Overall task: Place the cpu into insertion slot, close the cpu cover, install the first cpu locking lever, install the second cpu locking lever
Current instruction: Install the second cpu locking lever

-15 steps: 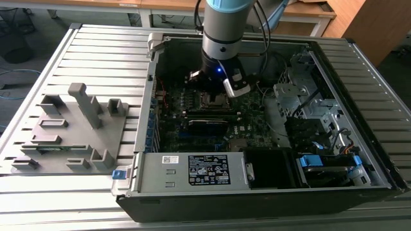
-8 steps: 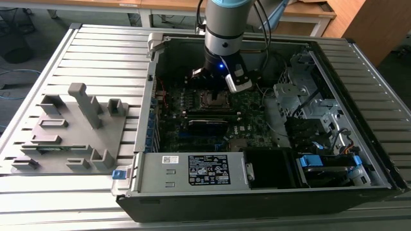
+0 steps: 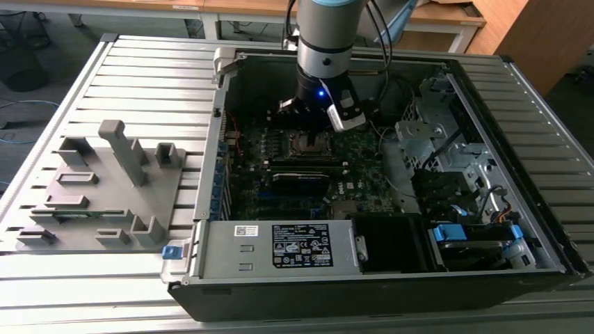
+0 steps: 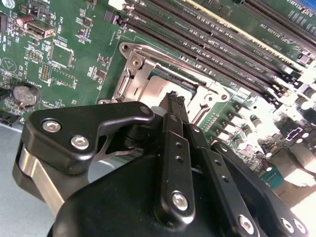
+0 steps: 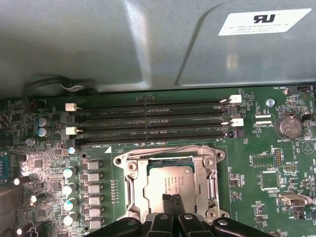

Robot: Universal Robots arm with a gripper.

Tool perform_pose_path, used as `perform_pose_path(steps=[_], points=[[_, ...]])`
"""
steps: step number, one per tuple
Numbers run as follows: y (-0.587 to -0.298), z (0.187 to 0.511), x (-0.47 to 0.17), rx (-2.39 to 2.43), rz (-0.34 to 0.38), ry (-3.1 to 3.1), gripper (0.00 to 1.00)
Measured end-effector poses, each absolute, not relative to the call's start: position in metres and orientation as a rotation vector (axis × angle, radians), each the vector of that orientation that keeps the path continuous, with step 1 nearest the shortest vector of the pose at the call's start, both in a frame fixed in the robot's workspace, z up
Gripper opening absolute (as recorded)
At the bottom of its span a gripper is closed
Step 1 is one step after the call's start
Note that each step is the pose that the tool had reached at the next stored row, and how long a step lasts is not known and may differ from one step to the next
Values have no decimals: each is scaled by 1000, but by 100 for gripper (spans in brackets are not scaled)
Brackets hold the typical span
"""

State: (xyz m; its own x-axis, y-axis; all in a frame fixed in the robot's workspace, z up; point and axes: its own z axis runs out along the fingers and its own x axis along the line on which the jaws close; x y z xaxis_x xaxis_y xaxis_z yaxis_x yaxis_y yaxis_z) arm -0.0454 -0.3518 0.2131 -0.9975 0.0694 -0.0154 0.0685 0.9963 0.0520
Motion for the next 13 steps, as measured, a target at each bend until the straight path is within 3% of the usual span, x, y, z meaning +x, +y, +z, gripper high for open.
perform_pose_path(steps=[13], points=[[-350, 213, -45, 108, 80, 3122, 11]])
